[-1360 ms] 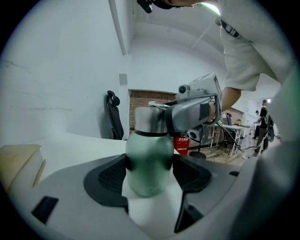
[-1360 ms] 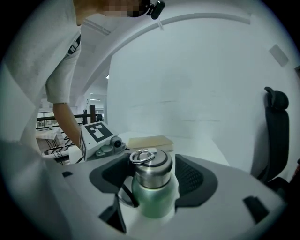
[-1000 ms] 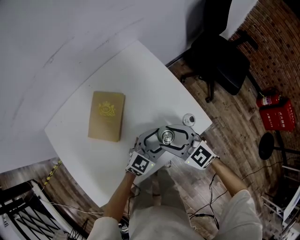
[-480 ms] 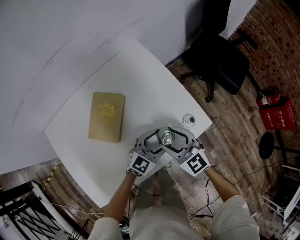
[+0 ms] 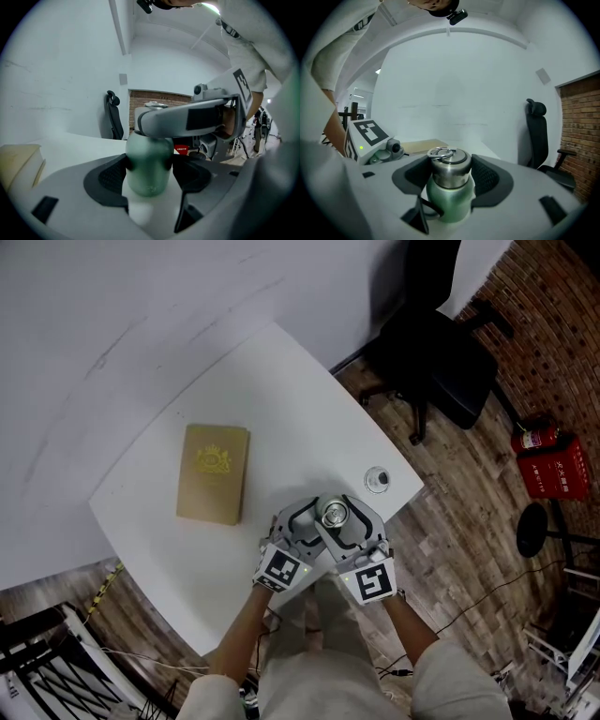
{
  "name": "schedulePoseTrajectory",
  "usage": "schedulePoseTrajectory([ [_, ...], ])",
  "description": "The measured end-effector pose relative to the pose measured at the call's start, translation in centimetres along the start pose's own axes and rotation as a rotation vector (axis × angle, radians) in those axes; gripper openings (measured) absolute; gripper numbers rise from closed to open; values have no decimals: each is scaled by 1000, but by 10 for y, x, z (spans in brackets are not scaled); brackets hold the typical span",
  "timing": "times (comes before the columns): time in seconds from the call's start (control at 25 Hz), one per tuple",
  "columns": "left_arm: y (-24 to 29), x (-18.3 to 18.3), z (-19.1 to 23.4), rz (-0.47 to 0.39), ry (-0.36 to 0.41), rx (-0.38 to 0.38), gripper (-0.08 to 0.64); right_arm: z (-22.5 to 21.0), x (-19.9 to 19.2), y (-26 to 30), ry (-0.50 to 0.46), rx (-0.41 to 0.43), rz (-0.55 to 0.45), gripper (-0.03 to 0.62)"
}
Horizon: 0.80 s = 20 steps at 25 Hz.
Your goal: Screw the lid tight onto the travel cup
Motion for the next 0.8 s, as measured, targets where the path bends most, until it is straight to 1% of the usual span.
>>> schedulePoseTrajectory([
  [0.28, 0, 1, -1, 0, 1, 1, 310, 1, 2, 0, 35, -161, -26, 259],
  [0.4, 1, 1, -1, 0, 3, 2, 310, 1, 1, -1, 44, -210, -23, 259],
  [0.48, 1, 0, -1, 0, 2, 1, 310, 2, 1, 0, 43, -221, -19, 259],
  [0.64, 1, 0, -1, 2, 6, 1, 310, 2, 1, 0, 52, -214, -25, 259],
  [0.72, 1, 0, -1, 1, 5, -2, 310, 2, -1, -1, 78, -198, -31, 261],
  [0.8, 1, 0, -1, 1, -1, -4, 310, 3, -1, 0, 100, -164, -42, 260],
])
Point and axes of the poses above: the fingertips, and each gripper's own axes: y forward along the fingers, z to its left, x out of its top, the point moved 4 cm from there along -y, backward along the fingers, and after that the axes turned 8 degrees about -z, right-handed, at the moved point
